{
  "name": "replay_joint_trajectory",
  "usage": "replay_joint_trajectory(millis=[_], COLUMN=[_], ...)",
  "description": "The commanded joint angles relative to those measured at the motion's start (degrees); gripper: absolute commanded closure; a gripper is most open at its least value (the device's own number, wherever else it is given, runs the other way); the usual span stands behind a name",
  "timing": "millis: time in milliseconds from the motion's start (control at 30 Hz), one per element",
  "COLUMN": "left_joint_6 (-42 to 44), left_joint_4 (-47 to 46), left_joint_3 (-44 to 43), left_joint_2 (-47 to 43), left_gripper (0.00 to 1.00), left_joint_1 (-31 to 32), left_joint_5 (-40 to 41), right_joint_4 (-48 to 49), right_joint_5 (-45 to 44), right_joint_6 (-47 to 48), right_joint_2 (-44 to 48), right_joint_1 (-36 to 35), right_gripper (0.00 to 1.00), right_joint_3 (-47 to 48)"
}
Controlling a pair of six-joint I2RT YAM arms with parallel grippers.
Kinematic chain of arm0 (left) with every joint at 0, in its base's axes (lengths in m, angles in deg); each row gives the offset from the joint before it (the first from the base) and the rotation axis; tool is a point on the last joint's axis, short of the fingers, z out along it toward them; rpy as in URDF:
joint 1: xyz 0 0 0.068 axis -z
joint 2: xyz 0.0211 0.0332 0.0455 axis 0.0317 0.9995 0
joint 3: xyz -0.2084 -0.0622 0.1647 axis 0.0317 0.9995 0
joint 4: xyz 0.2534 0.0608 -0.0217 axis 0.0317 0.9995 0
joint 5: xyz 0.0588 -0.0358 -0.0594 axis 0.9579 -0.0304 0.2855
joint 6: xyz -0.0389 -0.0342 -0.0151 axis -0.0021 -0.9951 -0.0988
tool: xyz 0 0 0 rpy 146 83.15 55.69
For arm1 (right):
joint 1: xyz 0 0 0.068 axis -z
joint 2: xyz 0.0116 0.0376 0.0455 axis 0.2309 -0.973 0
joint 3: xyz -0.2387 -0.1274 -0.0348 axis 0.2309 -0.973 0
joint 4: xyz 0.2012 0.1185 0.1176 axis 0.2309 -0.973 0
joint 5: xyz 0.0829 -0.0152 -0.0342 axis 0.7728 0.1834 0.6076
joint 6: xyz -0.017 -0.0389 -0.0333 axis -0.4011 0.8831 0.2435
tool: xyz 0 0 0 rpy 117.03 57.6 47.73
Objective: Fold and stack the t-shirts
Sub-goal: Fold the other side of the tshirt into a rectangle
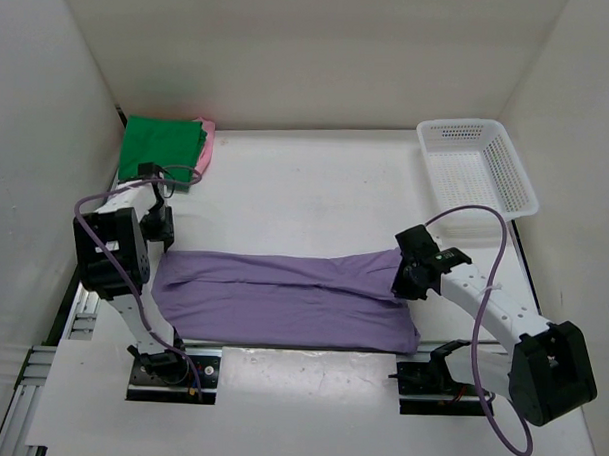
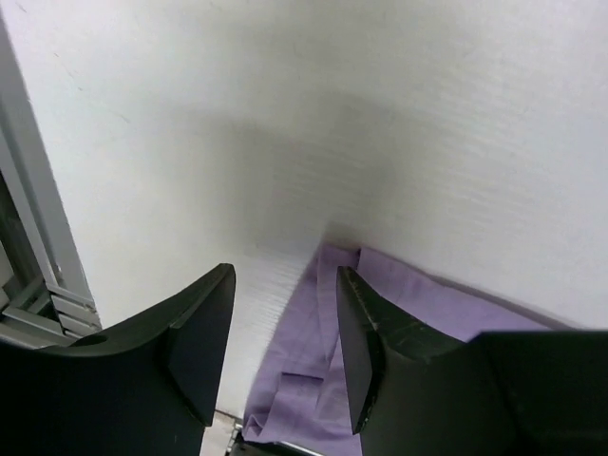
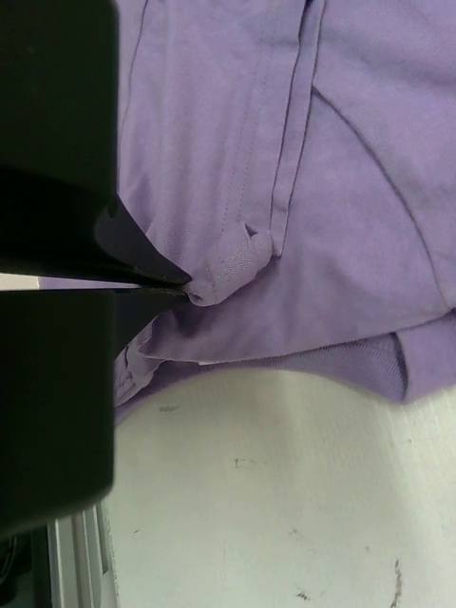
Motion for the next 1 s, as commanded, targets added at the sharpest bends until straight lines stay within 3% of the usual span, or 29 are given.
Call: replay_joint_trajectory(millis=[0, 267, 467, 700, 833, 967], left_joint_6=[-0.1, -0.1, -0.1, -0.1, -0.1, -0.1], left_joint_4=[-1.7, 13.1, 16.9, 13.6, 13.0, 12.9], left_joint_3=[-2.0, 1.7, 3.8, 3.3, 4.2, 5.6], left_joint_2=[-3.6, -11.2, -9.3, -3.4, -2.1, -1.0], left_gripper=[0.42, 0.42, 0.3, 0.25, 0.38, 0.73], left_joint_1=[0.0, -1.2, 0.2, 1.3, 3.4, 4.0], left_joint_5=[1.9, -13.8, -10.1, -6.6, -7.2, -7.2], right_joint_4=[1.9, 2.6, 3.3, 3.3, 3.3, 2.7], right_joint_5=[1.1, 2.6, 2.6, 2.1, 1.6, 1.6], right_joint_6=[1.2, 3.3, 3.9, 4.4, 4.4, 4.4], right_joint_2=[0.0, -1.2, -1.8, -1.8, -1.8, -1.8], right_joint_1=[0.3, 0.3, 0.3, 0.3, 0.3, 0.3], right_gripper=[1.0, 1.0, 1.0, 1.0, 1.0, 1.0], right_joint_3=[0.5, 1.7, 1.7, 1.7, 1.7, 1.7])
